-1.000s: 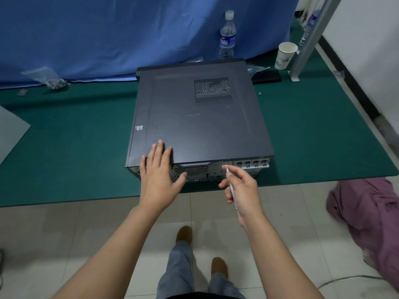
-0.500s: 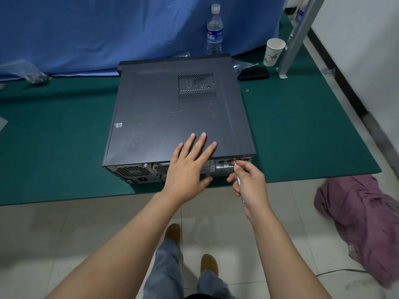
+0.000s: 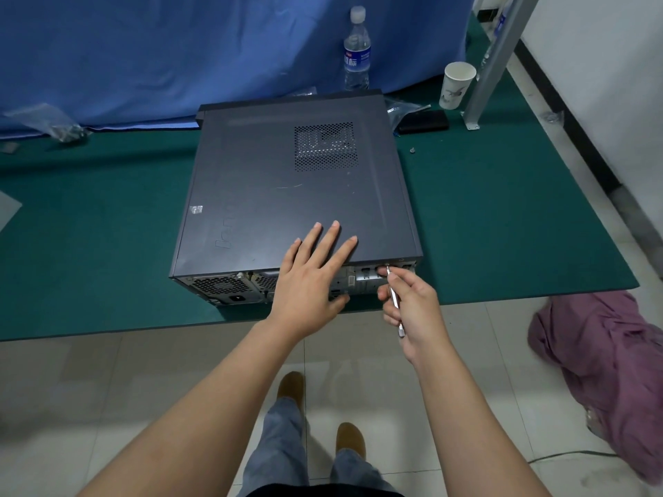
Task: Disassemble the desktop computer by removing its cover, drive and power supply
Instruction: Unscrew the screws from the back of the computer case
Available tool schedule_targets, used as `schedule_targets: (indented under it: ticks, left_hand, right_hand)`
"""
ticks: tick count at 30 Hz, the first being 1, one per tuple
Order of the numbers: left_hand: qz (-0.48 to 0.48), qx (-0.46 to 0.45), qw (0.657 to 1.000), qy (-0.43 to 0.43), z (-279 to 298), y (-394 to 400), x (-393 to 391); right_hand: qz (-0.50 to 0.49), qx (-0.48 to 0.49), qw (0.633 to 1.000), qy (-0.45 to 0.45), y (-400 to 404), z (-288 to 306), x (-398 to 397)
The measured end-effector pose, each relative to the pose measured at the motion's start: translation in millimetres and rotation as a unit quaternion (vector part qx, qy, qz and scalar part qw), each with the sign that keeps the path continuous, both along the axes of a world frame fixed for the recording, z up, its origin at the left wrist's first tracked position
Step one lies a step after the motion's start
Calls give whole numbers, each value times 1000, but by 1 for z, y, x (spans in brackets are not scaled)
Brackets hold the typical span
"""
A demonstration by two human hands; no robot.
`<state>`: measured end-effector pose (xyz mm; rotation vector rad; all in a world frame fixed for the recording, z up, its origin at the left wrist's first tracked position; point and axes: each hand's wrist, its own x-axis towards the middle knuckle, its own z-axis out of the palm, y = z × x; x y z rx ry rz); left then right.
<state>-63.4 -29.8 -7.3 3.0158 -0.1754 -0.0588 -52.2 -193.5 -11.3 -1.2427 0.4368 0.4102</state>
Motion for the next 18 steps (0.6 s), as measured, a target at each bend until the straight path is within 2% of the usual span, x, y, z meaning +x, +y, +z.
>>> schedule_targets:
  ticks: [5, 10, 13, 18]
  left_hand:
    - [2, 2, 1000, -1, 0, 0, 0]
    - [3, 5, 1000, 1, 0, 0, 0]
    - [4, 5, 1000, 1, 0, 0, 0]
    - [7, 4, 1000, -6, 0, -1, 0]
  right_hand:
    - [-39, 202, 974, 101, 2, 2, 2]
    - [-53, 308, 937, 157, -2, 2, 0]
    - [-13, 331, 928, 172, -8, 0, -1]
    - [23, 300, 937, 179, -10, 0, -3]
